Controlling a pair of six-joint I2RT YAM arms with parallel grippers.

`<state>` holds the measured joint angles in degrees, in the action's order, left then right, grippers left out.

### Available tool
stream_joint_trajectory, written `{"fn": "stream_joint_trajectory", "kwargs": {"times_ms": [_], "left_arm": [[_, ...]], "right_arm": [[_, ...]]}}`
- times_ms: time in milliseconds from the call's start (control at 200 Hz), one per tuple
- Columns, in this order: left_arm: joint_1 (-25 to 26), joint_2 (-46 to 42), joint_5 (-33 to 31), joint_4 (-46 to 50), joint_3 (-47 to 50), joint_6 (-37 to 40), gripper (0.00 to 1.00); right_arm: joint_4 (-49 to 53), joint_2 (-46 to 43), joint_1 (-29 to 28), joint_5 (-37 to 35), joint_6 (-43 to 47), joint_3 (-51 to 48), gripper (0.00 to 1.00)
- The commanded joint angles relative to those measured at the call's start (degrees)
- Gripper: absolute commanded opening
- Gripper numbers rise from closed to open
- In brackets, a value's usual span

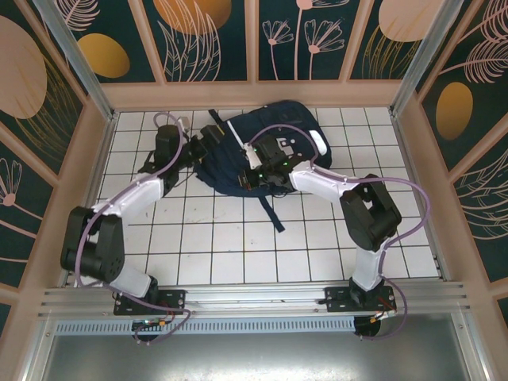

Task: Pack the student bag

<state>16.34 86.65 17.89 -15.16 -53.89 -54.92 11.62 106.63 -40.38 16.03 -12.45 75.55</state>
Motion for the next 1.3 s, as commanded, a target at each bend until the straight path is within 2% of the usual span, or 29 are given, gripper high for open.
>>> {"fn": "stream_joint_trajectory", "kwargs": {"times_ms": [0, 80, 235, 365, 395, 510, 610, 806, 901, 986, 1061, 1121, 1146, 1171, 1251, 1271, 1281, 1296], "left_arm": [[0.7, -0.9, -0.1, -1.2, 6.9, -4.4, 0.93], [1.4, 0.3, 0.2, -4.2, 9.3, -6.5, 0.92], [3.6, 7.2, 0.2, -8.2, 7.5, -8.0, 0.89], [4.1, 14.6, 0.6, -12.8, 4.2, -9.3, 0.77], [4.1, 16.0, 0.7, -13.9, 3.7, -9.7, 0.72], [3.9, 18.3, 1.0, -16.2, 2.0, -8.8, 0.26], [3.2, 17.5, 0.8, -14.7, 1.3, -6.2, 0.0], [2.4, 13.8, -0.9, -10.2, 2.0, -2.1, 0.0], [2.3, 12.5, -1.1, -9.8, 3.1, -1.9, 0.0], [2.3, 11.9, -0.9, -9.9, 3.9, -2.1, 0.0], [2.3, 11.9, -0.9, -10.2, 4.3, -2.4, 0.0], [2.3, 11.9, -1.0, -9.9, 4.1, -2.2, 0.0], [2.3, 11.1, -1.2, -9.5, 3.9, -2.0, 0.07], [2.2, 10.1, -1.5, -8.8, 3.6, -1.6, 0.21], [2.0, 8.9, -4.2, -4.2, 1.9, 1.0, 0.71], [2.0, 8.5, -5.2, -2.6, 1.4, 2.0, 0.87], [1.9, 8.3, -5.8, -1.8, 1.0, 2.6, 0.94], [1.8, 8.0, -6.6, -0.6, 0.6, 3.5, 0.98]], "right_arm": [[-6.4, -0.1, 0.3, 2.9, -2.9, 2.7, 0.0], [-7.2, -0.6, 0.4, 5.3, -4.8, 2.0, 0.0], [-10.0, -2.9, 0.3, 9.6, -8.0, -1.1, 0.0], [-9.1, -4.4, -0.1, 10.7, -8.8, -4.2, 0.0], [-8.5, -4.9, -0.2, 10.6, -8.6, -5.1, 0.0], [-1.3, -6.1, -0.3, 7.5, -6.4, -7.3, 0.0], [7.7, -6.7, 0.5, 1.4, -3.2, -8.9, 0.0], [15.9, -10.0, 8.2, -9.7, -1.4, -13.0, 0.0], [16.5, -11.9, 11.7, -16.1, -1.7, -12.3, 0.0], [16.4, -12.4, 12.6, -22.8, -1.5, -10.0, 0.0], [14.7, -12.6, 12.6, -22.4, -0.2, -8.4, 0.0], [12.1, -13.3, 12.7, -18.6, 0.6, -8.2, 0.0], [10.9, -13.7, 12.8, -16.4, 1.0, -8.4, 0.0], [9.9, -14.1, 12.9, -13.7, 1.4, -8.5, 0.04], [6.1, -15.9, 13.4, -9.2, 1.9, -10.1, 0.46], [5.2, -16.5, 13.6, -9.1, 1.9, -10.6, 0.59], [4.6, -16.7, 13.7, -9.1, 2.0, -11.0, 0.69], [3.9, -17.2, 13.9, -9.4, 2.1, -11.6, 0.8]]}}
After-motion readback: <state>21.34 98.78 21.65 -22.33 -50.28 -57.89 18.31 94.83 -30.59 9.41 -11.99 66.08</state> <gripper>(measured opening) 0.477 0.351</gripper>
